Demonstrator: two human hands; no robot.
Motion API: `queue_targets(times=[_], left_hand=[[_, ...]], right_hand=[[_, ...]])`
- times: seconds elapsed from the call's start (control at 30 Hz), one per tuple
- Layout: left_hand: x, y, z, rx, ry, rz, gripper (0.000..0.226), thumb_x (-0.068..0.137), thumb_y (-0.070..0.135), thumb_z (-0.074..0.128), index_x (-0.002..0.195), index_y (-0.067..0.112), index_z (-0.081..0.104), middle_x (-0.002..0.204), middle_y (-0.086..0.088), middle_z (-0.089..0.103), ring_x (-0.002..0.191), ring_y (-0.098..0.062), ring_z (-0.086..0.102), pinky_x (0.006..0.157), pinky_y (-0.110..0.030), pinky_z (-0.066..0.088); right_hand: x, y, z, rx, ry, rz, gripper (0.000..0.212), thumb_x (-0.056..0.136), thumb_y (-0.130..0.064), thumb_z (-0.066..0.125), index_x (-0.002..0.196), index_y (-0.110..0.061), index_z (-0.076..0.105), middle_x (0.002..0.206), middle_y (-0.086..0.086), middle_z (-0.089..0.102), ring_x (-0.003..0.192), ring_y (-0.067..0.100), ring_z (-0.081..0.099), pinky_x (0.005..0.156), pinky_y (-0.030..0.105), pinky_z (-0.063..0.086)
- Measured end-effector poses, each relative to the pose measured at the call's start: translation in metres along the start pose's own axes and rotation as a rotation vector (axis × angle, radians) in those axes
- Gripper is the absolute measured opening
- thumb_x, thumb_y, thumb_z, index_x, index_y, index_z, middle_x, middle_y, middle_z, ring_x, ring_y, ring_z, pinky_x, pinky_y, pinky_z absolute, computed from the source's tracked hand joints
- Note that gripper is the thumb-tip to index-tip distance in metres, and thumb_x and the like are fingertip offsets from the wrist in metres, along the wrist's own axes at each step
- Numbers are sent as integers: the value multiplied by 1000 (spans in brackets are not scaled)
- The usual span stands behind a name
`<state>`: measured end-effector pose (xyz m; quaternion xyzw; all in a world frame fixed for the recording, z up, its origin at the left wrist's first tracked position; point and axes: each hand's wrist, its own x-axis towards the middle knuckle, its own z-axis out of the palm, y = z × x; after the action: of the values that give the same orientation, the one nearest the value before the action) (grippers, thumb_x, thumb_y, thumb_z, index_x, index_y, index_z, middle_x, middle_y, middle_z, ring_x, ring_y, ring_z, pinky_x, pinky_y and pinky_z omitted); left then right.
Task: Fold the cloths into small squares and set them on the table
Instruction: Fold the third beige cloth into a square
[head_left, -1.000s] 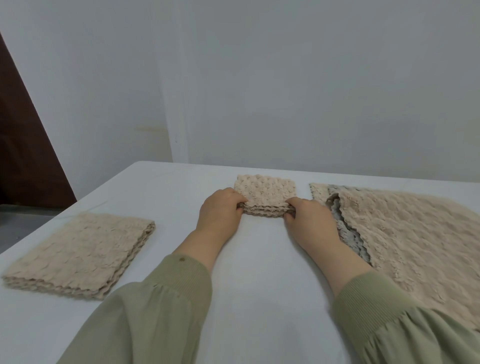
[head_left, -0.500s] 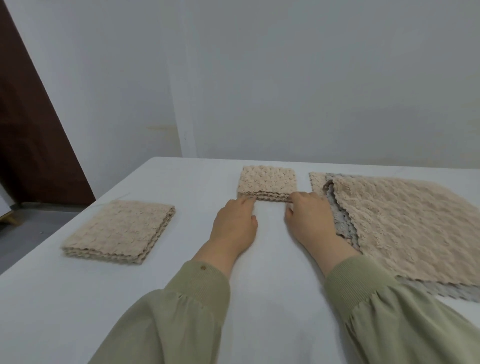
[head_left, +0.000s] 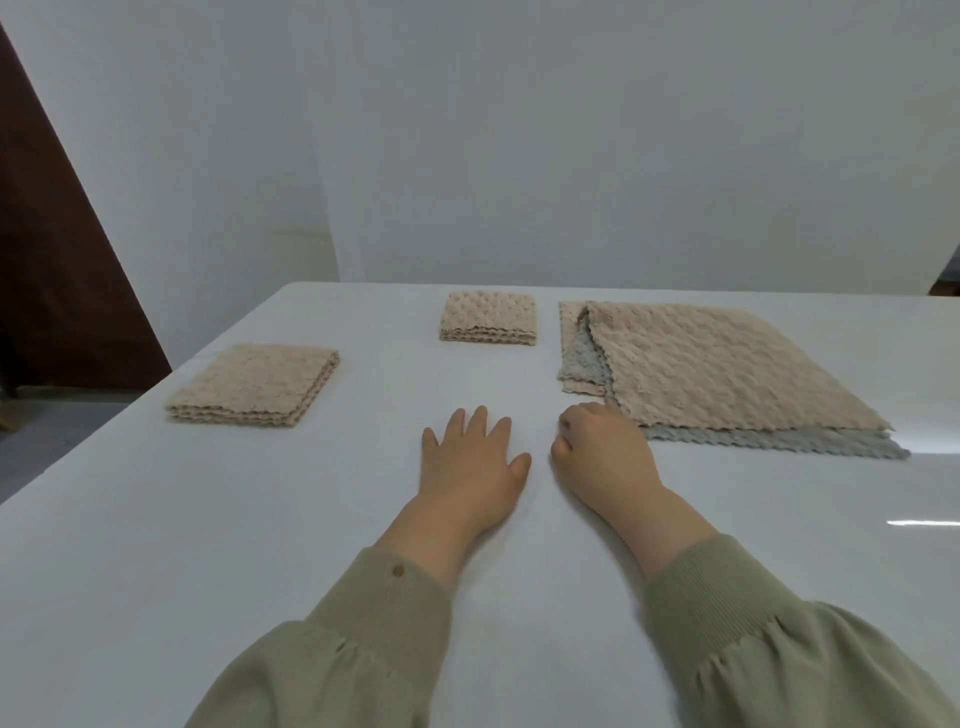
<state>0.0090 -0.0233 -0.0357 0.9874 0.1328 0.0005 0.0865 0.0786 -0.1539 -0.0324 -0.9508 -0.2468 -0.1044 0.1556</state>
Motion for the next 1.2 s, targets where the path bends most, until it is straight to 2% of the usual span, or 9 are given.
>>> queue_targets(times=[0.1, 0.23, 0.4, 0.67, 0.8, 0.9, 1.0, 1.1, 1.2], left_hand=[[-3, 1, -1, 12, -41, 7, 60, 97, 53, 20, 150, 28, 9, 160, 0, -2, 146, -24, -6, 116, -52, 1], [2, -3, -4, 39, -66, 19, 63, 95, 58, 20, 151, 30, 6, 160, 1, -4, 146, -23, -9, 116, -52, -1], [5, -3, -2, 40, -64, 24, 64, 95, 58, 20, 151, 29, 6, 160, 1, -3, 146, -22, -8, 116, -52, -1], [6, -3, -3, -16, -37, 33, 63, 95, 57, 26, 150, 29, 13, 160, 1, 2, 146, -21, -4, 116, -50, 1], [2, -24, -13, -204, 90, 65, 51, 96, 40, 45, 142, 20, 38, 154, -2, 27, 142, -18, 19, 113, -31, 15], [-2, -54, -20, -311, 172, 27, 43, 94, 29, 52, 135, 17, 49, 146, -1, 41, 136, -17, 34, 107, -24, 24], [-5, -74, -26, -392, 239, -59, 37, 96, 24, 50, 133, 16, 52, 140, -2, 50, 129, -17, 44, 105, -26, 29], [-4, -77, -28, -432, 268, -105, 35, 98, 23, 46, 131, 18, 54, 137, -3, 52, 127, -17, 46, 104, -27, 31], [-2, -73, -23, -391, 257, -84, 34, 98, 24, 45, 130, 18, 54, 134, -2, 55, 125, -17, 47, 101, -27, 33]], right_hand=[[-12, 15, -9, -45, 36, -1, 20, 88, -19, 46, 98, -10, 62, 111, 6, 56, 110, 28, 46, 85, 36, 34], [-8, 26, -16, -81, 24, 133, 39, 93, -23, 41, 130, -14, 53, 150, 12, 30, 137, 31, 25, 111, 43, 19], [-1, 29, -12, -102, -58, 251, 42, 94, -29, 37, 131, -14, 49, 152, 12, 26, 138, 32, 23, 113, 51, 17], [-1, 25, -13, -72, -34, 277, 43, 91, -27, 41, 129, -6, 45, 138, 11, 41, 130, 31, 32, 110, 50, 22], [-5, 10, -21, 39, 30, -13, 57, 91, -25, 45, 143, -6, 31, 151, 10, 29, 137, 27, 25, 115, 39, 17], [-24, -20, -28, 278, 81, -418, 49, 86, -18, 49, 134, -9, 50, 135, 7, 50, 121, 16, 45, 104, 26, 33], [-34, -38, -22, 392, 160, -565, 41, 83, -23, 50, 121, -12, 61, 116, 6, 60, 104, 17, 54, 92, 28, 43], [-28, -33, -13, 145, 2, -345, 66, 85, -41, 53, 143, -16, 32, 149, 7, 33, 136, 27, 30, 114, 49, 23], [-19, -18, -8, 2, -171, -73, 76, 89, -58, 42, 148, -17, 18, 157, 6, 17, 144, 27, 14, 116, 52, 9]])
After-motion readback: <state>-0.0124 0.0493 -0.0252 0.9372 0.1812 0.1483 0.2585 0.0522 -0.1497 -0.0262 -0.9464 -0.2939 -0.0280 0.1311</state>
